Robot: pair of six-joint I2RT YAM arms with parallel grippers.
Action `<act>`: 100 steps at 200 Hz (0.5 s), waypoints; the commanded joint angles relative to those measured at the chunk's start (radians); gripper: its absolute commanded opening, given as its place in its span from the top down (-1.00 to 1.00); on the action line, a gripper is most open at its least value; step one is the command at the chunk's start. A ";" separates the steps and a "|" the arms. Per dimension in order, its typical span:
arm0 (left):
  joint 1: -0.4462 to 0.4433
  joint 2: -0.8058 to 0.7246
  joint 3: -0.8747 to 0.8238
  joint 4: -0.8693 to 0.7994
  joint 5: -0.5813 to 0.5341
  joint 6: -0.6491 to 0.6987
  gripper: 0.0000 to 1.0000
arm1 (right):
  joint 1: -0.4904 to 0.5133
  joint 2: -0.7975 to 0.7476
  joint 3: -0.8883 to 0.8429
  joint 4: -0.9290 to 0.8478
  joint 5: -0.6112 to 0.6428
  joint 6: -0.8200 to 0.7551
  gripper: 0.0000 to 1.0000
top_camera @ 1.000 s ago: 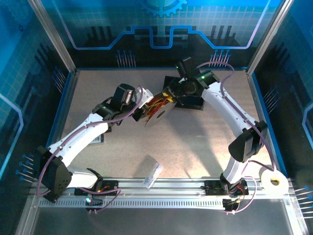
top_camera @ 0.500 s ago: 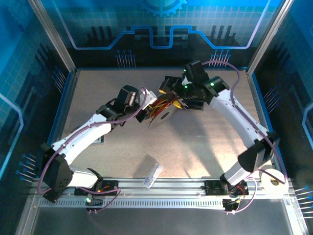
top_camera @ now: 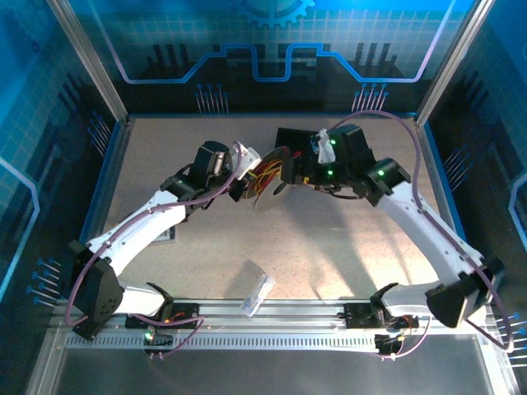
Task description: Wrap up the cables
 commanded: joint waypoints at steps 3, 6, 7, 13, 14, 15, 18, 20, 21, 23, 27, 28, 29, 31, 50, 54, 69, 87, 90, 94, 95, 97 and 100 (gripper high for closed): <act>0.005 -0.053 0.008 0.108 0.081 -0.021 1.00 | -0.080 -0.061 -0.026 0.081 0.038 -0.232 -0.82; 0.003 -0.054 0.008 0.109 0.086 -0.024 1.00 | -0.095 -0.059 -0.026 0.082 0.027 -0.235 -0.79; 0.004 -0.054 0.008 0.109 0.088 -0.024 1.00 | -0.100 -0.059 -0.025 0.083 0.024 -0.234 -0.79; 0.004 -0.055 0.008 0.109 0.097 -0.030 1.00 | -0.130 -0.049 -0.022 0.087 0.006 -0.227 -0.74; 0.004 -0.056 0.008 0.109 0.099 -0.030 1.00 | -0.135 -0.047 -0.022 0.089 0.002 -0.224 -0.74; 0.005 -0.056 0.008 0.109 0.101 -0.031 1.00 | -0.140 -0.046 -0.022 0.091 -0.003 -0.223 -0.73; 0.005 -0.057 0.007 0.110 0.106 -0.033 1.00 | -0.157 -0.042 -0.022 0.099 -0.021 -0.217 -0.69; 0.004 -0.058 0.007 0.110 0.110 -0.034 1.00 | -0.168 -0.039 -0.024 0.107 -0.035 -0.211 -0.67; 0.004 -0.058 0.007 0.110 0.111 -0.035 1.00 | -0.174 -0.037 -0.025 0.110 -0.042 -0.208 -0.66; 0.004 -0.058 0.007 0.110 0.113 -0.037 1.00 | -0.187 -0.032 -0.026 0.117 -0.060 -0.206 -0.65; 0.004 -0.059 0.007 0.112 0.117 -0.040 1.00 | -0.212 -0.027 -0.034 0.140 -0.099 -0.198 -0.57; 0.003 -0.059 0.007 0.112 0.118 -0.040 1.00 | -0.215 -0.025 -0.036 0.146 -0.111 -0.196 -0.54; 0.003 -0.060 0.007 0.112 0.119 -0.040 1.00 | -0.219 -0.023 -0.038 0.152 -0.123 -0.194 -0.53; 0.004 -0.061 0.007 0.112 0.120 -0.042 1.00 | -0.235 -0.018 -0.042 0.164 -0.146 -0.189 -0.47; 0.005 -0.062 0.008 0.109 0.135 -0.051 1.00 | -0.339 0.022 -0.087 0.310 -0.346 -0.109 0.05; 0.004 -0.062 0.008 0.108 0.136 -0.051 1.00 | -0.353 0.029 -0.098 0.346 -0.375 -0.087 0.15; 0.004 -0.060 0.011 0.105 0.140 -0.056 1.00 | -0.378 0.045 -0.160 0.501 -0.429 0.000 0.50; 0.004 -0.059 0.011 0.103 0.141 -0.061 1.00 | -0.381 0.085 -0.173 0.565 -0.444 0.053 0.56; 0.004 -0.060 0.013 0.103 0.141 -0.061 1.00 | -0.380 0.093 -0.173 0.571 -0.446 0.060 0.57; 0.004 -0.059 0.012 0.103 0.141 -0.062 1.00 | -0.377 0.101 -0.174 0.583 -0.448 0.072 0.57; 0.004 -0.059 0.013 0.103 0.142 -0.062 1.00 | -0.377 0.104 -0.175 0.588 -0.449 0.074 0.57; 0.005 -0.059 0.013 0.102 0.141 -0.062 1.00 | -0.375 0.106 -0.177 0.595 -0.450 0.081 0.57; 0.003 -0.058 0.013 0.104 0.140 -0.064 1.00 | -0.375 0.109 -0.179 0.604 -0.450 0.087 0.58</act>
